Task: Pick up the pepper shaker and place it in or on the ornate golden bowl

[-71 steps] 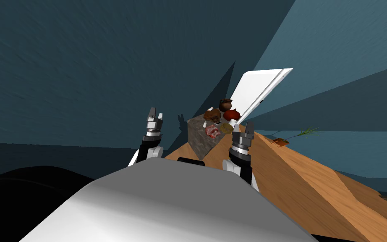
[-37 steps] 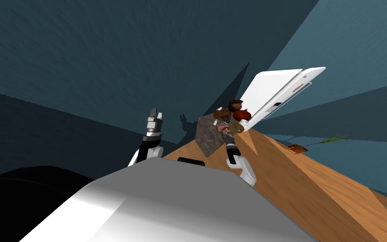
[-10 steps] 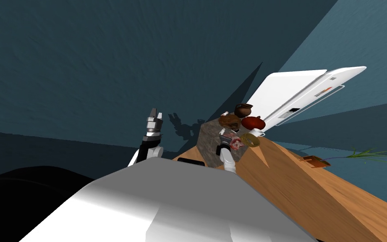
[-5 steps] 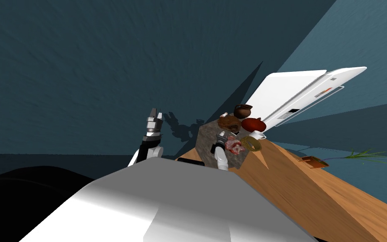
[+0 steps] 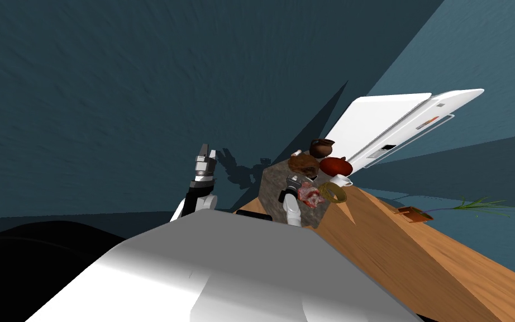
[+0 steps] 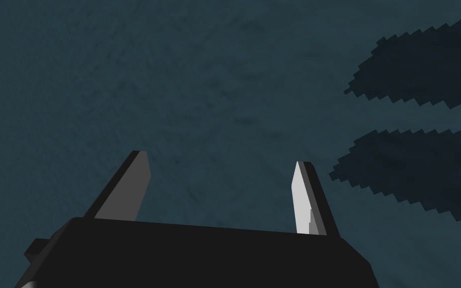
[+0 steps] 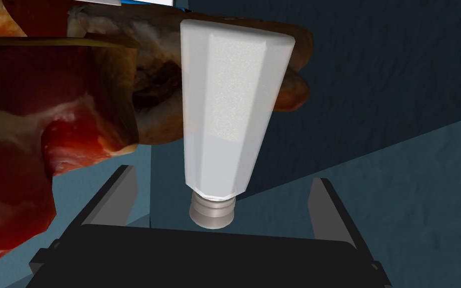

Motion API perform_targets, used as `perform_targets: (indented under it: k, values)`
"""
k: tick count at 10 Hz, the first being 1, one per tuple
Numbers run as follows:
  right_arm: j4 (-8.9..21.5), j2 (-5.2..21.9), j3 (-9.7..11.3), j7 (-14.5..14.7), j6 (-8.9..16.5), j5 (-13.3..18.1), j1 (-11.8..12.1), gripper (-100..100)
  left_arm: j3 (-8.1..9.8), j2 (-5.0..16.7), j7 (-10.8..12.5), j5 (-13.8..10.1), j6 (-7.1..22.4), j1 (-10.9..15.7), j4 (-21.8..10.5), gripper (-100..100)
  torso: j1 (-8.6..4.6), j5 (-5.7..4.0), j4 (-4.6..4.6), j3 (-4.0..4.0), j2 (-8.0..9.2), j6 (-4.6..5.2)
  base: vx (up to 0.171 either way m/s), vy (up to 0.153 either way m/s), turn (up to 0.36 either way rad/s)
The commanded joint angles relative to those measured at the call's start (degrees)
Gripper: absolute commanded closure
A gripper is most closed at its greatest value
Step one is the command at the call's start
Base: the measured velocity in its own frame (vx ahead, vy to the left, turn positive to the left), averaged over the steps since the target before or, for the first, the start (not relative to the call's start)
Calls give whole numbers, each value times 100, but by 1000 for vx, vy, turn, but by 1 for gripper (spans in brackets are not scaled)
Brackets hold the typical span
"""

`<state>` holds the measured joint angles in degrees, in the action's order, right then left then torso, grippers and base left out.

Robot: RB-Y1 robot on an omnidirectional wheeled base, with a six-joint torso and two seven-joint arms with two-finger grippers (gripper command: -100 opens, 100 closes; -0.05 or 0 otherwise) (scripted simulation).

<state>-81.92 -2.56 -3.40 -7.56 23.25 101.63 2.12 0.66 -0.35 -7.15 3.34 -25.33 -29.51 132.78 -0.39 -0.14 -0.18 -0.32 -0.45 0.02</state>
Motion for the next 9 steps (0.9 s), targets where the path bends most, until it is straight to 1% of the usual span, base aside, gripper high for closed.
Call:
perform_targets:
  k: [1,2,6,7,8,9]
  values:
    - [0,0,0,0,0,0,0,-100,0,0,0,0,0,0,0,0,0,0,0,0,0,0,3,10,-16]
    - [-7,-2,-7,33,-14,-9,-8,100,0,0,0,0,0,0,0,0,3,1,0,3,6,-1,0,0,0]
    - [-11,-1,-9,28,-9,-8,-11,100,0,0,0,0,0,1,0,0,3,-1,-3,0,4,-3,0,0,0]
    - [-11,-1,-9,29,-9,-8,-10,0,0,0,0,0,0,1,0,0,3,-2,-3,0,4,-3,0,0,0]
    - [-11,0,-9,29,-9,-8,-10,100,0,0,0,0,0,1,0,0,2,-2,-3,0,4,-3,0,0,0]
    - [-11,-1,-9,29,-9,-8,-10,0,0,0,0,0,0,1,0,0,3,-2,-3,0,4,-3,0,0,0]
